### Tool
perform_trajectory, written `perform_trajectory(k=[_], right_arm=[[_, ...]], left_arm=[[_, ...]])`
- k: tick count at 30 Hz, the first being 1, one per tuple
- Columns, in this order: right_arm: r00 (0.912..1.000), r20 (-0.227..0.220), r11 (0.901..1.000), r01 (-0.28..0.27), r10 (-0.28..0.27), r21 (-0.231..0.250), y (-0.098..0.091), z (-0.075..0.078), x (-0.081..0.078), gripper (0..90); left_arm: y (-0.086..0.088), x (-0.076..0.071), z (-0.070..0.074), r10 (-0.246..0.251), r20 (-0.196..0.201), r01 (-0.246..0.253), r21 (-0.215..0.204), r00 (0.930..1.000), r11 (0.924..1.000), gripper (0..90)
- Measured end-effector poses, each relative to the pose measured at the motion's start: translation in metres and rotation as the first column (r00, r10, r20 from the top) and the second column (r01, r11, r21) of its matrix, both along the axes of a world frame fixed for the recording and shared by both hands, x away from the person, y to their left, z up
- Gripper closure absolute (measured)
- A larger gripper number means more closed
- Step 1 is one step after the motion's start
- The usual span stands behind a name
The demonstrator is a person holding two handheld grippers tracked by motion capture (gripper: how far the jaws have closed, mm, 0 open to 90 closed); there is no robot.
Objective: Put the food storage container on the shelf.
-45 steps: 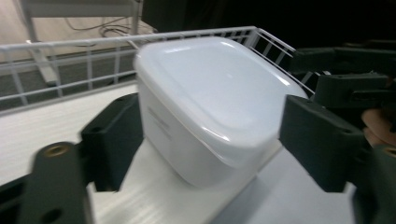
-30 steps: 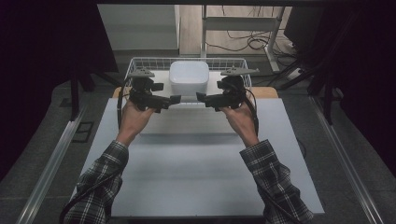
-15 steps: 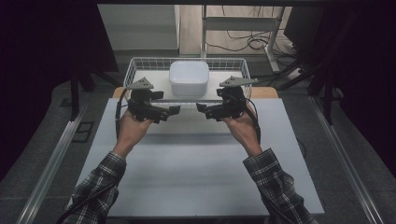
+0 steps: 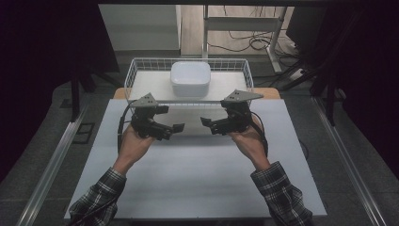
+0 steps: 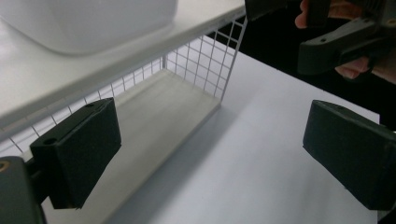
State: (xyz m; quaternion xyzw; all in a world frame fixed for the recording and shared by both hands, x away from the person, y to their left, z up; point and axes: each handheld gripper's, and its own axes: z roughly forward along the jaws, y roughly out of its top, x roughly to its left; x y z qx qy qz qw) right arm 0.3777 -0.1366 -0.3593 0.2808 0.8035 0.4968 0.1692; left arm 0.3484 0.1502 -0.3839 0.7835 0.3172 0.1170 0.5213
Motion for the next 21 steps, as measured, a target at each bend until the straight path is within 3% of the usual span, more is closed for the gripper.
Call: perform_trajectory(k=[7,21], right_arm=[[1.0,0.002,1.0,-0.009,0.009,0.001,-0.006,-0.009,-0.01,0.0],[0.9993,-0.012,0.9985,-0.037,0.037,-0.04,-0.017,-0.041,-0.028,0.0]], left_arm=[[0.002,-0.009,-0.012,-0.007,-0.003,0.007,0.006,1.0,1.0,3.9],[0.004,-0.032,-0.052,-0.003,-0.037,0.003,0.018,0.9993,0.9998,3.7]])
